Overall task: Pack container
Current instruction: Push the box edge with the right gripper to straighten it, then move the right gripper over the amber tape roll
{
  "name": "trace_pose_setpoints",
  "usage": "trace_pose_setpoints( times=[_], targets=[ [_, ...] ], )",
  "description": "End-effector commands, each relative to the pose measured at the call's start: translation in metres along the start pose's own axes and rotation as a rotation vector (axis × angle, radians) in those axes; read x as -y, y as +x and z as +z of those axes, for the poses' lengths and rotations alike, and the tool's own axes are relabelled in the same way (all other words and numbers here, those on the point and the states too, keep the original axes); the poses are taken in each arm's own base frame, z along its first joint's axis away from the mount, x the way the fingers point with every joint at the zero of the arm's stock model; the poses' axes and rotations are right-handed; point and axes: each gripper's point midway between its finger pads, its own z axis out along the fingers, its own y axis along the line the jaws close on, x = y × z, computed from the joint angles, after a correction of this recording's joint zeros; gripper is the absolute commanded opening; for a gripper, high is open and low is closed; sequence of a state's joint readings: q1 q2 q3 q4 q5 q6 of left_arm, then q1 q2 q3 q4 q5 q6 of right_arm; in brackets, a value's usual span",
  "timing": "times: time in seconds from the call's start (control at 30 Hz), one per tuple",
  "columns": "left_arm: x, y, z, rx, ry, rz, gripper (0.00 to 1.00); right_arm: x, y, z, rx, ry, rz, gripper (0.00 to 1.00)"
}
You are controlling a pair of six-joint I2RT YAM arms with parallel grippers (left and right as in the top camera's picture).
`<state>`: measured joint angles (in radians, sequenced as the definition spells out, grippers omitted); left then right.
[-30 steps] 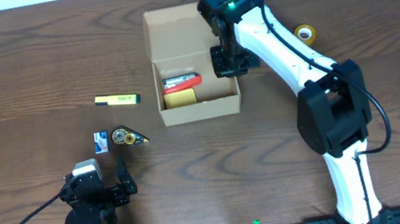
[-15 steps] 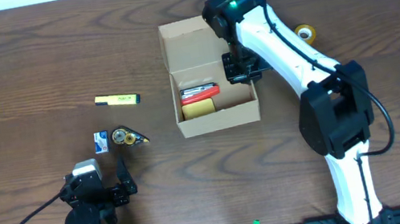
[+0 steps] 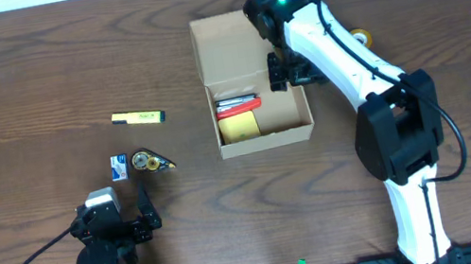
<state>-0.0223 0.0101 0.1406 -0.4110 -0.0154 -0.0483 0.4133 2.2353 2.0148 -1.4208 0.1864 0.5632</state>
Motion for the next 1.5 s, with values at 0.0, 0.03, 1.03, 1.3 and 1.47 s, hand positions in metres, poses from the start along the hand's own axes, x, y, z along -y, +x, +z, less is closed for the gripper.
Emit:
trace_pose_setpoints(
  times=[0.0, 0.03, 1.03, 1.3, 1.47],
  targets=[
    [-0.004, 0.008, 0.003, -0.017, -0.02, 0.011, 0.95, -0.002, -0.022, -0.054, 0.137, -0.108, 0.08, 0.69],
    [-0.004, 0.008, 0.003, -0.017, -0.02, 0.011, 0.95, -0.001, -0.028, -0.071, 0.18, -0.131, 0.089, 0.71],
    [-0.004, 0.008, 0.003, -0.017, -0.02, 0.011, 0.95, 0.158, -0.057, -0.081, 0.248, -0.043, 0.825, 0.93],
    [-0.004, 0.008, 0.003, -0.017, -0.02, 0.011, 0.95, 0.15, -0.083, -0.033, 0.221, -0.195, 0.789, 0.92],
    [-0.004, 0.008, 0.003, -0.017, -0.02, 0.011, 0.95, 0.141, -0.079, -0.008, 0.151, -0.212, 0.768, 0.91]
  ],
)
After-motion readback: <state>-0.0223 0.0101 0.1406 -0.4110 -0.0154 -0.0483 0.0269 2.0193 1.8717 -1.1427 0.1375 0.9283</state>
